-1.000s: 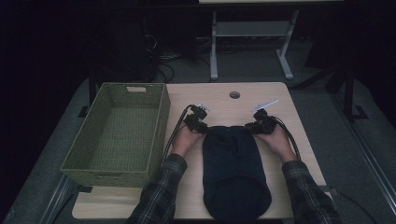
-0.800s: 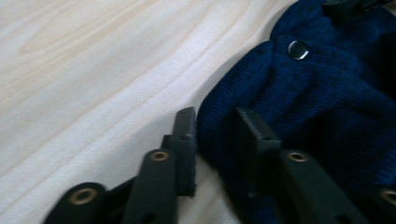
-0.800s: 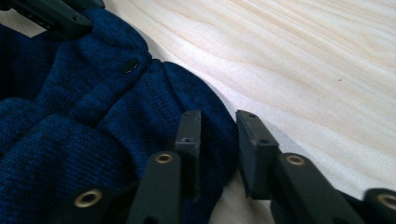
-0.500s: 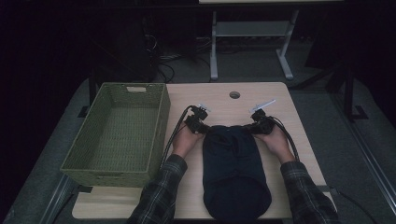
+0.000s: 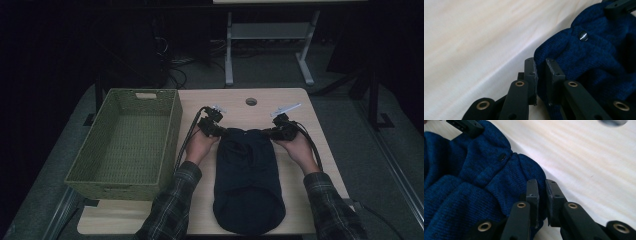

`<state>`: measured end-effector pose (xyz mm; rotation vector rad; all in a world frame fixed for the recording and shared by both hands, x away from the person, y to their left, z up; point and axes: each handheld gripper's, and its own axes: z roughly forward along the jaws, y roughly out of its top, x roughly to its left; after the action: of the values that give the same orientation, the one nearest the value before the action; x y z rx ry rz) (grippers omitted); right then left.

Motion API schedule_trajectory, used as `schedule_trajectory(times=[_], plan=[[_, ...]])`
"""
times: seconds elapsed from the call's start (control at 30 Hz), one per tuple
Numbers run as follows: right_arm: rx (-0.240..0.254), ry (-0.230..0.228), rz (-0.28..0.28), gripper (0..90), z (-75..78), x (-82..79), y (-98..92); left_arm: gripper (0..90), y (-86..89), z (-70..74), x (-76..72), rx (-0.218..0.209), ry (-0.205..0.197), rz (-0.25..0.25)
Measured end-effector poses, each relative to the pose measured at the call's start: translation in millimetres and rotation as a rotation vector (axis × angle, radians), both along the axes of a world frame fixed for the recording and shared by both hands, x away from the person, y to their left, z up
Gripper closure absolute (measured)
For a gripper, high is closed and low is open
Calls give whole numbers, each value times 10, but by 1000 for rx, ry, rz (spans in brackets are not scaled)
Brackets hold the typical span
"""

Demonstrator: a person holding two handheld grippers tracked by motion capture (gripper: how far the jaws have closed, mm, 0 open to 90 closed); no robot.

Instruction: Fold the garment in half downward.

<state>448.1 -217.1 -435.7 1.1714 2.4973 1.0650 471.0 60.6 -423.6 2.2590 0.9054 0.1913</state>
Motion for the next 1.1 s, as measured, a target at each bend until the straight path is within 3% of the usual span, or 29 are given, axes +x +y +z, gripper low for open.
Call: schedule_trajectory(times=[0.17, 0.23, 0.37, 0.4, 0.67, 0.83, 1.1], plan=[[24, -22, -22, 816, 204, 4, -51, 804, -20, 230, -11, -15, -54, -1], [31, -60, -31, 817, 298, -15, -57, 804, -2, 332, -15, -39, -70, 4], [36, -92, -30, 817, 468, -29, -70, 804, 5, 556, -33, -60, -113, 4], [40, -127, -32, 816, 522, -43, -77, 803, 4, 598, -40, -64, -123, 4], [53, -214, -40, 816, 853, -88, -79, 802, 34, 945, -124, -80, -214, 0], [56, -268, -16, 814, 986, -222, -48, 801, 105, 1018, -310, -88, -250, -10], [48, -330, 12, 803, 922, -551, 13, 800, 206, 968, -658, -102, -277, -55]])
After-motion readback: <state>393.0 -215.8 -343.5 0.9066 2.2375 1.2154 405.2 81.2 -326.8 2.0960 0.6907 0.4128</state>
